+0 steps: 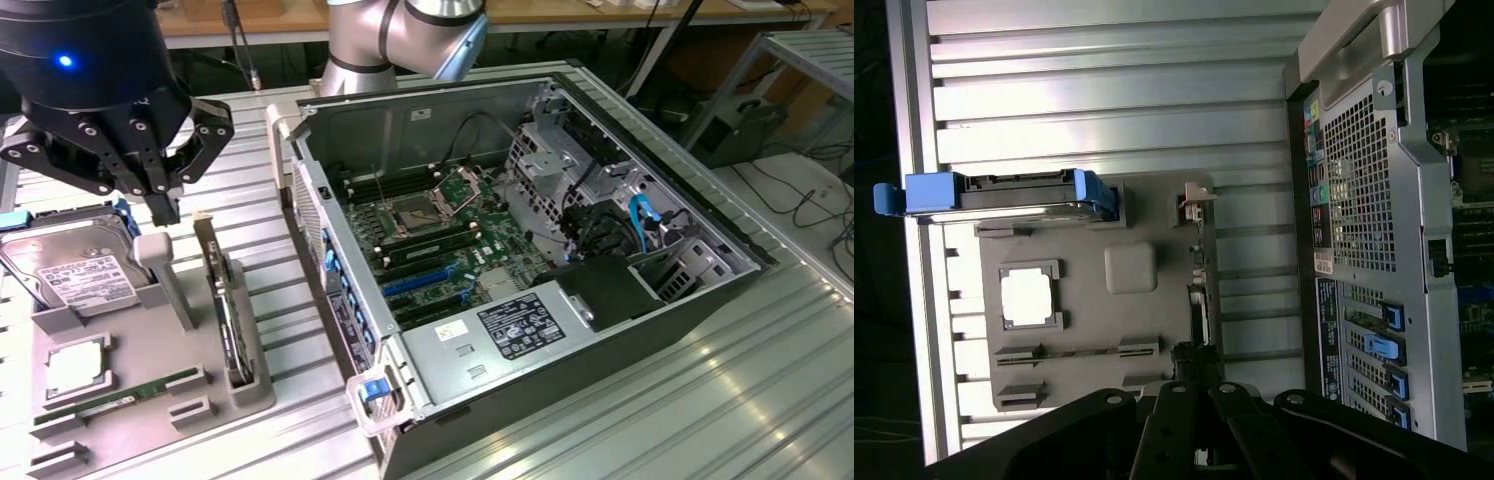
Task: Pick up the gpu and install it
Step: 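Pick up the gpu and move the gpu toward the slot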
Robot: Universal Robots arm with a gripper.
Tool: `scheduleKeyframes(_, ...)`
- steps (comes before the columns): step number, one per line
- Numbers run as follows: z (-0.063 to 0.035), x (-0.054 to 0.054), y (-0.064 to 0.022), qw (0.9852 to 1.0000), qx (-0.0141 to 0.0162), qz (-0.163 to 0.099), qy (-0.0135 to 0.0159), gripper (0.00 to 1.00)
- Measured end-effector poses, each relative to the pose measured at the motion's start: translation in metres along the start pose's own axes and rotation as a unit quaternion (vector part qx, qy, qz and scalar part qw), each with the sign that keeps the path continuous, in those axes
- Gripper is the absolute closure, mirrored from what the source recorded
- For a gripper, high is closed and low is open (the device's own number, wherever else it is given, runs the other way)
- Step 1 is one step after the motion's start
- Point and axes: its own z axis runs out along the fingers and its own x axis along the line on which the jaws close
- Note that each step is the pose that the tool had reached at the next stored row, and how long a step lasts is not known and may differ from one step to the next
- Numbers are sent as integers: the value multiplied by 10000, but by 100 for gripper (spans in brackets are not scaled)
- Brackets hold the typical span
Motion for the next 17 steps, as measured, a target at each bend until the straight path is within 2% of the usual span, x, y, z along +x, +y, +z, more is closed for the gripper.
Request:
scheduleKeyframes(7,0,0,0,10000,0,0,0,89)
scheduleKeyframes(8,0,0,0,10000,0,0,0,89)
scheduleKeyframes(9,0,0,0,10000,0,0,0,83)
scheduleKeyframes(11,0,0,0,10000,0,0,0,83)
scheduleKeyframes(15,0,0,0,10000,0,0,0,58)
scheduleKeyframes(16,0,0,0,10000,0,0,0,58)
scheduleKeyframes(17,0,0,0,10000,0,0,0,52)
